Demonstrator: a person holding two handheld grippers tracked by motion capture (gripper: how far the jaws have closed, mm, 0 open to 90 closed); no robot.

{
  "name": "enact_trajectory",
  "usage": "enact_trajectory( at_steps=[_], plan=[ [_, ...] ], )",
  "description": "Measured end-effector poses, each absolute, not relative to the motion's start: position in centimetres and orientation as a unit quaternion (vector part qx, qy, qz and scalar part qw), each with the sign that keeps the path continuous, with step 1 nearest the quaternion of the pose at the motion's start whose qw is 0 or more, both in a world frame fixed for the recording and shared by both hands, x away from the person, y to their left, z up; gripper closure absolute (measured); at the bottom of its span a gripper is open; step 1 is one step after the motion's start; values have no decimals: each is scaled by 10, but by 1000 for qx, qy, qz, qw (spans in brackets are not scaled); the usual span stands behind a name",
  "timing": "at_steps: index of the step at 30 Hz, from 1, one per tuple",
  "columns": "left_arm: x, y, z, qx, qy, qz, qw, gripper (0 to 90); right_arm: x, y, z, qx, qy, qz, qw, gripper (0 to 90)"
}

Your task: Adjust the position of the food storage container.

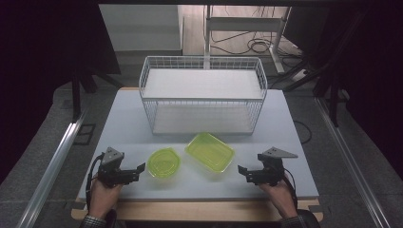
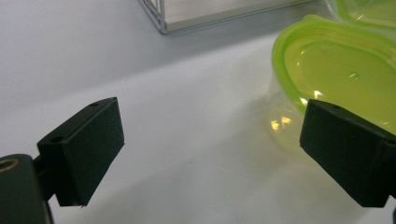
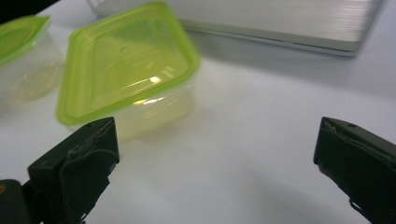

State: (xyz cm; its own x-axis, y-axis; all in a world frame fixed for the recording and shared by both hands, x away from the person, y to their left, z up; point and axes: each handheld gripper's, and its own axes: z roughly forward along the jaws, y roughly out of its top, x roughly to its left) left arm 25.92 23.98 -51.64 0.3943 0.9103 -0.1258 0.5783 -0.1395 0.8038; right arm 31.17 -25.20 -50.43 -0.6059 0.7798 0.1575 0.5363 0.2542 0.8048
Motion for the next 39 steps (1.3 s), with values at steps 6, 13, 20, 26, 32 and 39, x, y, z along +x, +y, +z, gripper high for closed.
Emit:
enact_trajectory(
  at_steps=[6,13,20,26,32,39],
  plan=[
    [257,240,-513,734,507,206,402,60,311,-248,-508,407,800,417,140,0],
    [257,241,-511,735,511,201,398,47,312,-249,-508,412,799,417,132,0],
    [257,239,-508,739,513,194,391,19,313,-249,-508,411,801,414,135,0],
    [254,238,-501,738,508,192,400,61,313,-249,-508,412,801,412,137,0],
    [248,231,-486,746,479,189,423,262,313,-250,-507,413,801,410,142,0],
    [243,203,-469,768,439,165,437,559,313,-249,-507,413,802,407,143,0]
  ],
)
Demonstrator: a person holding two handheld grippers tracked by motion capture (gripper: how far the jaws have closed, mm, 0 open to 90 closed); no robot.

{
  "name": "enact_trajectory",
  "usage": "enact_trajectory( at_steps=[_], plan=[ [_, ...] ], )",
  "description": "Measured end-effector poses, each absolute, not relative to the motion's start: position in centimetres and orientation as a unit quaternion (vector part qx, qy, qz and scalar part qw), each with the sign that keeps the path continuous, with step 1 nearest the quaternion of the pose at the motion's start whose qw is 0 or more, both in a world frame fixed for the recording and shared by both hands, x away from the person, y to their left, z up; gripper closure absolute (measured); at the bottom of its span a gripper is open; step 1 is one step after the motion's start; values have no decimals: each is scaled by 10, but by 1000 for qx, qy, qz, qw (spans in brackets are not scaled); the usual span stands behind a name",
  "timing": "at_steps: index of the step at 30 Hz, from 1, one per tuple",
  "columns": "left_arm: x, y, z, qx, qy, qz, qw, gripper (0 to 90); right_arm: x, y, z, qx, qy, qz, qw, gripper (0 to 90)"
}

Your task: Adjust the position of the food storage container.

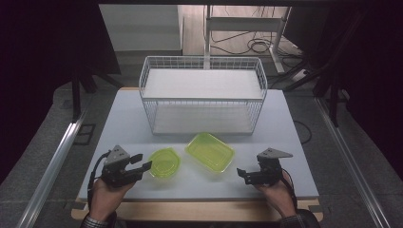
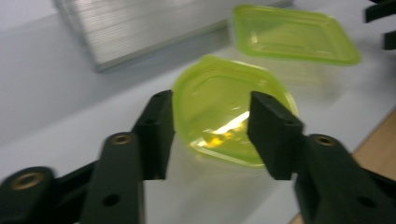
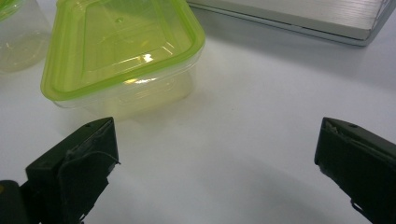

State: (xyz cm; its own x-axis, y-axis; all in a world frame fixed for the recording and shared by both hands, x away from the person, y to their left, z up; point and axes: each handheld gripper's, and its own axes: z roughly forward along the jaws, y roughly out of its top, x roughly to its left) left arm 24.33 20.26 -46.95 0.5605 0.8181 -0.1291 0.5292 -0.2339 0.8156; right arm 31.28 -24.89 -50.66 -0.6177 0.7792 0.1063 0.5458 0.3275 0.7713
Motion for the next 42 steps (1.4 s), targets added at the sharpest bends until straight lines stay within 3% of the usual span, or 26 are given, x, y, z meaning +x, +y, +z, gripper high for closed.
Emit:
enact_trajectory(
  at_steps=[2,10,15,26,42],
  plan=[
    [244,197,-469,771,434,161,437,597,313,-249,-507,413,802,406,144,0],
    [256,157,-464,803,398,127,426,900,312,-246,-506,411,806,400,148,4],
    [265,132,-461,822,369,112,419,900,312,-246,-507,412,808,395,149,12],
    [283,106,-476,835,378,102,386,900,313,-246,-509,415,811,386,146,21],
    [284,131,-485,817,421,126,373,900,314,-247,-511,416,818,372,143,38]
  ],
)
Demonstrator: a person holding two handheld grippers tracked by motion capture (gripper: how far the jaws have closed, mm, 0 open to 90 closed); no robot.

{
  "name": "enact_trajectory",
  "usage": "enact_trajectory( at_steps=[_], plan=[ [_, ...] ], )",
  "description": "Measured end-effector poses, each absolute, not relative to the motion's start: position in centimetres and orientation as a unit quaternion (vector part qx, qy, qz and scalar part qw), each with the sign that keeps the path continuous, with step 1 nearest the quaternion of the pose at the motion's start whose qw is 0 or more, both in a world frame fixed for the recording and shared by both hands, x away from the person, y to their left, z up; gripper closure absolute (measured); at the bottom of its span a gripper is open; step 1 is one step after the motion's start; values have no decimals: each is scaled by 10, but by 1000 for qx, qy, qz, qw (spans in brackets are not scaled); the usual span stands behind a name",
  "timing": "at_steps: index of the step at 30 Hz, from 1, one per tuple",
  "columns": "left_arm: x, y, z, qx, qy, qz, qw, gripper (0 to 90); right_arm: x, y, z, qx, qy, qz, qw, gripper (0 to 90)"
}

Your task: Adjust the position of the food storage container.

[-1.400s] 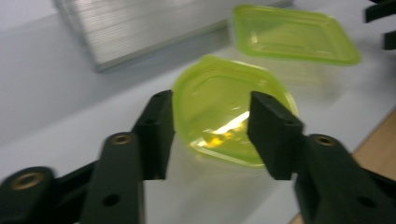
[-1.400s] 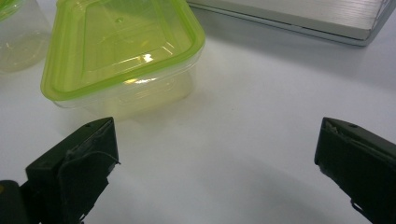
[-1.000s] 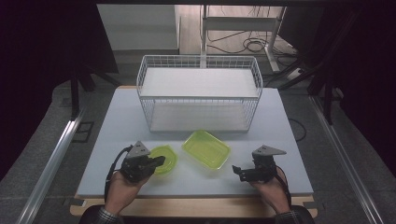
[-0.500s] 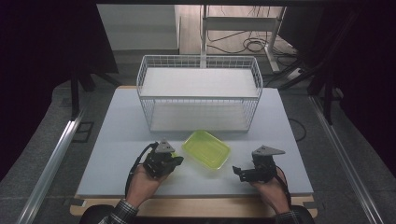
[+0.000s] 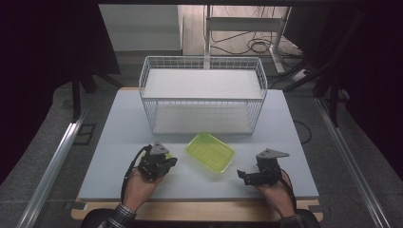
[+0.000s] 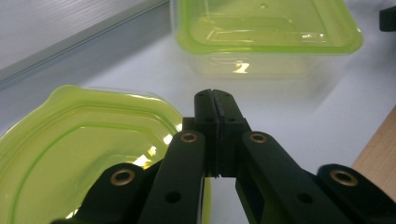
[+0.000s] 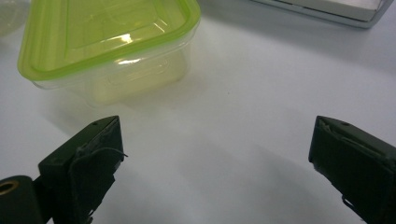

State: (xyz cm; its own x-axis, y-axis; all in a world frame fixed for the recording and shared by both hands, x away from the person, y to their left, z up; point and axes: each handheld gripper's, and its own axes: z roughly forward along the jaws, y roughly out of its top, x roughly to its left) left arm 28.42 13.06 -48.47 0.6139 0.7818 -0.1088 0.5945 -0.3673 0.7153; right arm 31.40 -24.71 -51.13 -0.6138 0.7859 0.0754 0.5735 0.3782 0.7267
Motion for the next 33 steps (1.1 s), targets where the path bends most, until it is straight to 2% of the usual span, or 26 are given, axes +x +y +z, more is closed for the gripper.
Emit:
enact_trajectory(
  at_steps=[22,31,33],
  plan=[
    [286,201,-487,781,493,150,353,900,313,-245,-512,408,824,371,130,92],
    [289,209,-489,773,503,156,354,896,313,-243,-511,407,824,374,123,131],
    [288,205,-482,771,495,159,368,895,313,-243,-510,409,822,376,126,172]
  ],
)
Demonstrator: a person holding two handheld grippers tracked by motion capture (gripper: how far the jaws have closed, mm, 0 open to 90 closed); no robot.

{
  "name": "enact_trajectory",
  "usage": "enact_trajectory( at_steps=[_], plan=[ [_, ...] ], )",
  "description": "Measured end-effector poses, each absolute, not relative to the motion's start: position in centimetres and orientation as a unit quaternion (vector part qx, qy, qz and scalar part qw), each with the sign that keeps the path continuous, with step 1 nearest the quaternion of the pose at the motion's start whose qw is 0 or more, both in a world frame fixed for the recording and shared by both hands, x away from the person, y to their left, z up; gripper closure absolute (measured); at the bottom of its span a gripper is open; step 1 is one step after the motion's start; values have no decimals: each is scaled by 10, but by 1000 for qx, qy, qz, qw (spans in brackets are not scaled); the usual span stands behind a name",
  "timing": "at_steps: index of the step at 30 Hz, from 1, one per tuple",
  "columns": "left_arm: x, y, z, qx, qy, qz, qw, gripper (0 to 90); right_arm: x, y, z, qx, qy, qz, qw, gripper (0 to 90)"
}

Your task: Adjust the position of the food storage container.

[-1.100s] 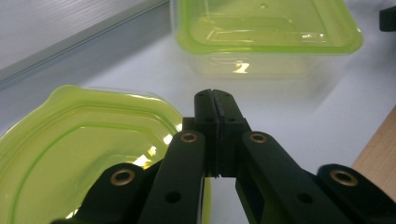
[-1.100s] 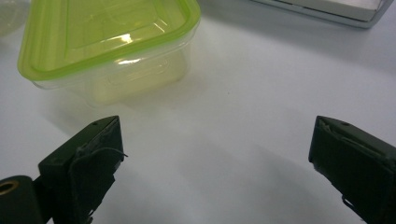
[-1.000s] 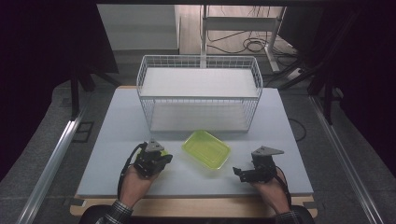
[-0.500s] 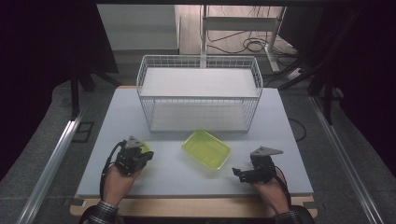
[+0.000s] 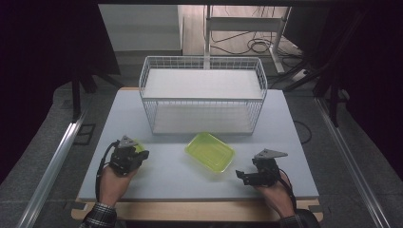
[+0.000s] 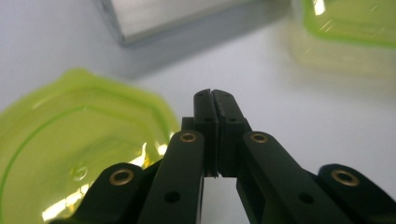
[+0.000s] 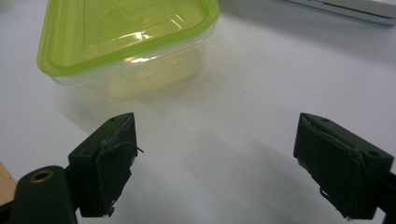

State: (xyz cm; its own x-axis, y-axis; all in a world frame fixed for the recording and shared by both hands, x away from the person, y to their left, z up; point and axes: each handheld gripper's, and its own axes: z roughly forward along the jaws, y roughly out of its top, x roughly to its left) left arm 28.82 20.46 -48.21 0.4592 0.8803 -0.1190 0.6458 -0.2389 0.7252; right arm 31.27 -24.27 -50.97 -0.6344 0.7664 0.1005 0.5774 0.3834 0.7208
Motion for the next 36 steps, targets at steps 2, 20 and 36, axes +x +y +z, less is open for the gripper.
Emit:
enact_trajectory(
  at_steps=[2,20,36],
  plan=[
    [290,199,-479,771,487,156,380,894,313,-243,-508,410,820,379,122,210],
    [346,116,-491,804,436,142,379,895,321,-234,-489,386,833,383,104,889],
    [359,105,-508,804,447,93,381,891,342,-223,-492,384,836,377,107,863]
  ],
)
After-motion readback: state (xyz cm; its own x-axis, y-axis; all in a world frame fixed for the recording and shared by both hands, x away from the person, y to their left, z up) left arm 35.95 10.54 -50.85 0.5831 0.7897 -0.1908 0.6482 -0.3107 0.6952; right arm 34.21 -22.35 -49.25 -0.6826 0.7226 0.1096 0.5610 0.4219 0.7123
